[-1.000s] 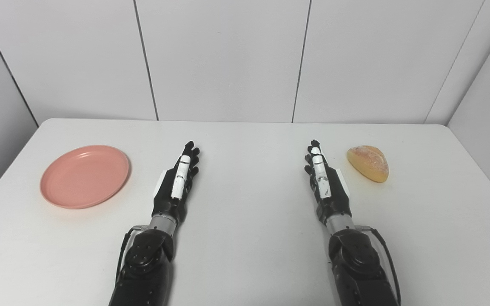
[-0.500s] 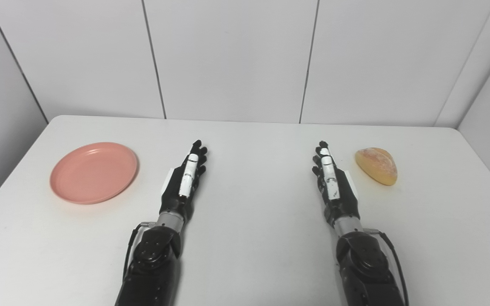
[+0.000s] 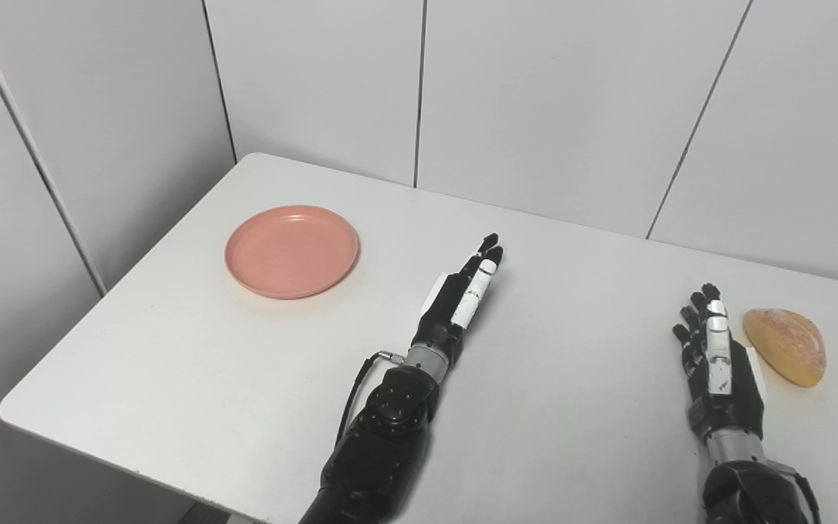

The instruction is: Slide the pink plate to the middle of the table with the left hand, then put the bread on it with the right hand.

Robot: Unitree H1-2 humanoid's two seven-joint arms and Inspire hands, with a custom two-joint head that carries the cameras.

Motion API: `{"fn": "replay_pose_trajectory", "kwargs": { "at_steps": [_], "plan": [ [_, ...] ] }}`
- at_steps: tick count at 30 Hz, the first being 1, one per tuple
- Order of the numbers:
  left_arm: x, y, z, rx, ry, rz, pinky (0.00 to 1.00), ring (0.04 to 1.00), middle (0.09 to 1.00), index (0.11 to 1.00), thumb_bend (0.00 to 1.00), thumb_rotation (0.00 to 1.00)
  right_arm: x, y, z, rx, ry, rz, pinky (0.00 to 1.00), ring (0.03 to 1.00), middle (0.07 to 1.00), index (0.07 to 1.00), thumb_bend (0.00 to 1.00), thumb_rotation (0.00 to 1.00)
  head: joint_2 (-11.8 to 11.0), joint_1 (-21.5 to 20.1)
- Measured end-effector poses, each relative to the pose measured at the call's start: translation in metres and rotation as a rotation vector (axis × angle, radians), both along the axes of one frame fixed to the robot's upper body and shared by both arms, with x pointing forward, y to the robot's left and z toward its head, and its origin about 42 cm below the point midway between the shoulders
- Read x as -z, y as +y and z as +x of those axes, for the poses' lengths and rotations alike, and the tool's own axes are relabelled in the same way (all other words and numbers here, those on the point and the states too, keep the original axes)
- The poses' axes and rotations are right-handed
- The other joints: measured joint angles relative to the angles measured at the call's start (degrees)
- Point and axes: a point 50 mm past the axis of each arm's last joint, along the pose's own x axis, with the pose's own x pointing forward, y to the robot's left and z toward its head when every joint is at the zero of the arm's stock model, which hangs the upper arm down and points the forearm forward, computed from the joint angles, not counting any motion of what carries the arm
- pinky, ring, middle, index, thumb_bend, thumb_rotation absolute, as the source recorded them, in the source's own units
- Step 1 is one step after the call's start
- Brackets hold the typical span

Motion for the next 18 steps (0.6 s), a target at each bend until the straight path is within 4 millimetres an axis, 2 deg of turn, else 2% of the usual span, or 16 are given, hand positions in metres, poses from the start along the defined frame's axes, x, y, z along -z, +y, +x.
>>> {"fn": "replay_pose_trajectory", "kwargs": {
  "at_steps": [10, 15, 18],
  "plan": [
    [-0.006, 0.020, 0.004, -0.072, -0.016, -0.082, 1.00, 0.988, 0.973, 0.963, 0.46, 1.00, -0.001, -0.005, 0.002, 0.014, -0.008, -0.006, 1.00, 1.000, 1.000, 1.000, 0.74, 0.94, -0.2, -0.3],
    [-0.027, 0.042, 0.011, -0.136, -0.071, -0.103, 0.98, 0.959, 0.950, 0.931, 0.48, 1.00, -0.001, -0.006, 0.002, 0.014, -0.010, -0.008, 1.00, 1.000, 1.000, 1.000, 0.75, 0.95, -0.2, 0.0],
    [-0.040, 0.054, 0.018, -0.181, -0.106, -0.118, 1.00, 0.966, 0.958, 0.944, 0.50, 1.00, -0.001, -0.007, 0.002, 0.013, -0.010, -0.012, 1.00, 1.000, 1.000, 1.000, 0.75, 0.95, -0.1, 0.2]
  ]
}}
